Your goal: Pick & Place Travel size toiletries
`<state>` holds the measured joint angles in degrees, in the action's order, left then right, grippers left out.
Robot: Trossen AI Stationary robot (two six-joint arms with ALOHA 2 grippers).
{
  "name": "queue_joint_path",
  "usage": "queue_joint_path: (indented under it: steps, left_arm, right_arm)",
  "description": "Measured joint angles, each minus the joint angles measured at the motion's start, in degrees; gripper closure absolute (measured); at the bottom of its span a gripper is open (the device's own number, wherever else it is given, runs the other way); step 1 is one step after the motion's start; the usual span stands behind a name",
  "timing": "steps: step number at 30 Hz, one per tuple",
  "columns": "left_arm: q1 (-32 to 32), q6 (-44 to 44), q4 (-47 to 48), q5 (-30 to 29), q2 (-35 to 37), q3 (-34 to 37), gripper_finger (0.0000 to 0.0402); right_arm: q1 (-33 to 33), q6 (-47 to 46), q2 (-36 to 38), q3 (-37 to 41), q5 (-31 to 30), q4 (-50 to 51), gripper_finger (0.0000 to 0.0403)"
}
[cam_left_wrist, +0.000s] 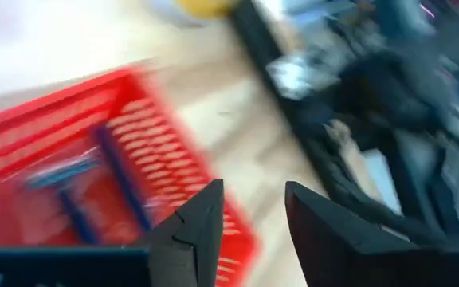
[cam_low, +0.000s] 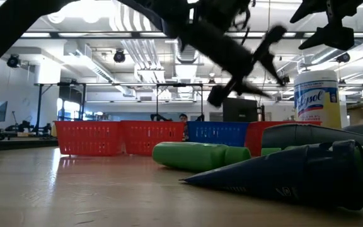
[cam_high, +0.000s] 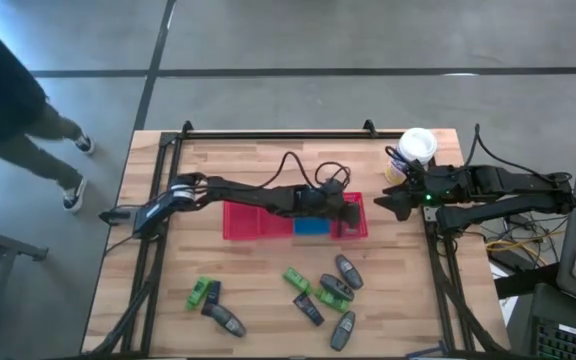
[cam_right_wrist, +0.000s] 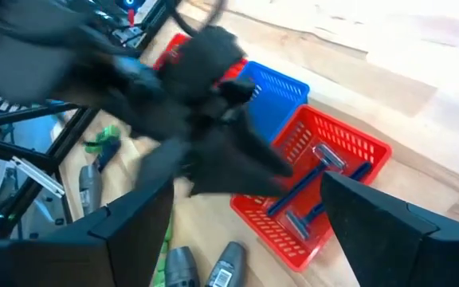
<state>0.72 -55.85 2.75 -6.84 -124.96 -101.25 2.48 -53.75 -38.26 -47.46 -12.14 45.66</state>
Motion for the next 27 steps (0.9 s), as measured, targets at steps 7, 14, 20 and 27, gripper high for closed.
queue_joint_path:
  steps: [7,14,20,27]
  left_arm:
    - [-2.6,13.7,11.4,6.1,6.5,-0.6,0.0264]
    - [-4.5,20.2,21.4,2.0,13.5,2.0,0.0264]
    - [-5.9,21.5,21.3,0.7,18.5,5.9,0.0264]
    - [-6.9,20.1,21.3,0.3,22.9,11.8,0.0264]
  right_arm:
    - [0.0,1.9,0.3,0.0,4.2,1.0,0.0075]
    - [0.0,4.1,0.3,0.0,5.2,1.2,0.0057]
    - [0.9,10.1,2.0,0.0,11.3,-4.5,0.0049]
    - [2.2,12.9,6.7,1.5,11.6,-2.3,0.0068]
